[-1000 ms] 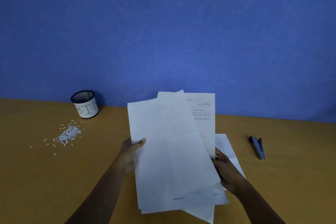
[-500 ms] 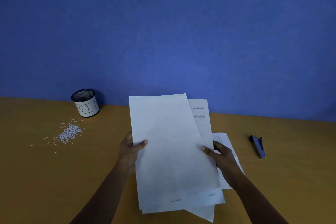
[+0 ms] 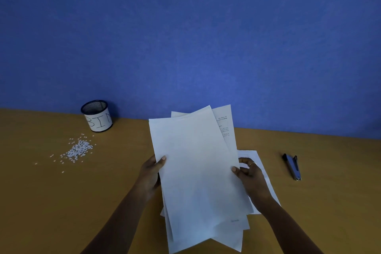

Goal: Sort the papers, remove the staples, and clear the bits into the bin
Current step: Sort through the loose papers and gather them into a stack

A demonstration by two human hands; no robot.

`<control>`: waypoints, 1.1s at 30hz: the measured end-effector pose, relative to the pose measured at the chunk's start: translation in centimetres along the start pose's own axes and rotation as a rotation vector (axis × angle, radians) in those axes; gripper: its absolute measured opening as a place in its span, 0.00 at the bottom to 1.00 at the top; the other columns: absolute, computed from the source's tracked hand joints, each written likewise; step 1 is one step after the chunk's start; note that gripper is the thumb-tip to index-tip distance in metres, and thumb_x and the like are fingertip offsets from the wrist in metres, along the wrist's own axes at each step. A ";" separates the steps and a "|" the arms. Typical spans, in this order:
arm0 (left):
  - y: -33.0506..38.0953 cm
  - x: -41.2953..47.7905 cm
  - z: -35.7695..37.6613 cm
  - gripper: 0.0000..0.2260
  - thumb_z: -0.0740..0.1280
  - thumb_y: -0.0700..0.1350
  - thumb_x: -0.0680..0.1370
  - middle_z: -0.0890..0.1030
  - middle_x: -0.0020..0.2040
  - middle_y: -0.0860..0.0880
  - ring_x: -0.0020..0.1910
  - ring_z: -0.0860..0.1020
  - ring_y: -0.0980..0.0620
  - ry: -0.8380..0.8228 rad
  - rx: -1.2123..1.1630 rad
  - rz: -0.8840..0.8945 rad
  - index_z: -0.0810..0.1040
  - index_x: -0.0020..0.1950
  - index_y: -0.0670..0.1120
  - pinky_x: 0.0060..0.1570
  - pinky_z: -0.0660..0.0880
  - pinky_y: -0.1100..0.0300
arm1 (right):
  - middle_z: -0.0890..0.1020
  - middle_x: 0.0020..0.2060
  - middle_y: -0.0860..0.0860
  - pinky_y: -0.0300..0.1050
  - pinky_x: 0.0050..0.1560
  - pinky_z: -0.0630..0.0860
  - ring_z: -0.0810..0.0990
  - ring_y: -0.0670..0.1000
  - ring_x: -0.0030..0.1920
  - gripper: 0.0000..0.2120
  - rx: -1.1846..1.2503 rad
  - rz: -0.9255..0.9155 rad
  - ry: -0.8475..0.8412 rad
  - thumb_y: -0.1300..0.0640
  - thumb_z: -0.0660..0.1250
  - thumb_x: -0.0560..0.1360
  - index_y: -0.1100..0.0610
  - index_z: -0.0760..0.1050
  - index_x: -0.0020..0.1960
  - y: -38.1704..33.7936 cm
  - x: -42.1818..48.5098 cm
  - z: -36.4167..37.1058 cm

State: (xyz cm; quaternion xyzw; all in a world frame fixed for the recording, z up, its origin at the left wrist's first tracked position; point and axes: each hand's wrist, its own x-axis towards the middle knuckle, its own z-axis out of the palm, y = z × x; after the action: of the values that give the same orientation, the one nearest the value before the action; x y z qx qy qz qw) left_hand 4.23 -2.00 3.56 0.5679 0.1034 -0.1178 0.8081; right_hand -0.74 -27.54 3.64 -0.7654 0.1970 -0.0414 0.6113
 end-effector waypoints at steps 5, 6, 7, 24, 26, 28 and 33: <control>0.0 -0.1 0.1 0.10 0.61 0.38 0.79 0.81 0.53 0.45 0.52 0.79 0.46 0.045 0.011 0.033 0.77 0.58 0.41 0.52 0.76 0.52 | 0.81 0.48 0.54 0.38 0.41 0.71 0.78 0.56 0.50 0.02 -0.086 -0.028 0.024 0.57 0.64 0.77 0.54 0.73 0.45 -0.2 -0.1 0.0; 0.0 -0.1 0.0 0.09 0.62 0.38 0.78 0.81 0.53 0.44 0.52 0.80 0.45 0.055 0.003 0.036 0.78 0.57 0.41 0.52 0.76 0.51 | 0.81 0.47 0.52 0.36 0.39 0.71 0.79 0.55 0.49 0.04 -0.109 -0.028 0.032 0.56 0.66 0.75 0.56 0.74 0.46 -0.4 -0.2 -0.1; 0.0 -0.1 0.0 0.09 0.62 0.38 0.78 0.81 0.53 0.44 0.52 0.80 0.44 0.061 -0.004 0.041 0.78 0.56 0.41 0.52 0.76 0.51 | 0.81 0.46 0.50 0.35 0.37 0.70 0.79 0.53 0.48 0.07 -0.135 -0.031 0.035 0.55 0.70 0.73 0.57 0.75 0.47 -0.5 -0.2 -0.1; -0.4 0.4 0.2 0.13 0.65 0.44 0.77 0.80 0.57 0.43 0.57 0.78 0.44 0.136 -0.010 -0.013 0.77 0.60 0.40 0.62 0.72 0.45 | 0.81 0.34 0.55 0.35 0.34 0.67 0.76 0.53 0.38 0.05 -0.177 -0.142 0.139 0.59 0.66 0.75 0.54 0.71 0.42 -0.9 0.0 0.1; -0.5 0.4 0.1 0.13 0.65 0.44 0.77 0.80 0.58 0.43 0.58 0.77 0.44 0.145 -0.022 -0.018 0.78 0.59 0.40 0.63 0.70 0.44 | 0.81 0.38 0.56 0.34 0.34 0.66 0.75 0.53 0.39 0.03 -0.209 -0.161 0.153 0.59 0.64 0.77 0.57 0.73 0.44 -1.0 0.1 -0.1; -0.5 0.3 0.2 0.12 0.66 0.45 0.76 0.80 0.59 0.44 0.60 0.76 0.45 0.143 -0.026 -0.028 0.78 0.58 0.42 0.64 0.69 0.44 | 0.78 0.36 0.52 0.34 0.35 0.65 0.73 0.50 0.36 0.05 -0.274 -0.192 0.175 0.60 0.62 0.78 0.60 0.75 0.46 -1.0 0.3 -0.3; -0.4 0.1 0.8 0.13 0.66 0.47 0.76 0.79 0.60 0.47 0.61 0.75 0.47 0.133 -0.035 -0.050 0.78 0.59 0.44 0.65 0.68 0.46 | 0.76 0.34 0.47 0.38 0.37 0.67 0.72 0.46 0.36 0.07 -0.267 -0.182 0.245 0.60 0.62 0.77 0.60 0.78 0.45 -1.1 0.7 -0.6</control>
State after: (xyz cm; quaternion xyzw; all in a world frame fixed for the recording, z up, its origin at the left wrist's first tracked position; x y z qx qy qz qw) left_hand 4.19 -2.89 3.40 0.5572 0.1731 -0.0983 0.8061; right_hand 0.00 -28.16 4.73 -0.8435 0.2035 -0.1628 0.4697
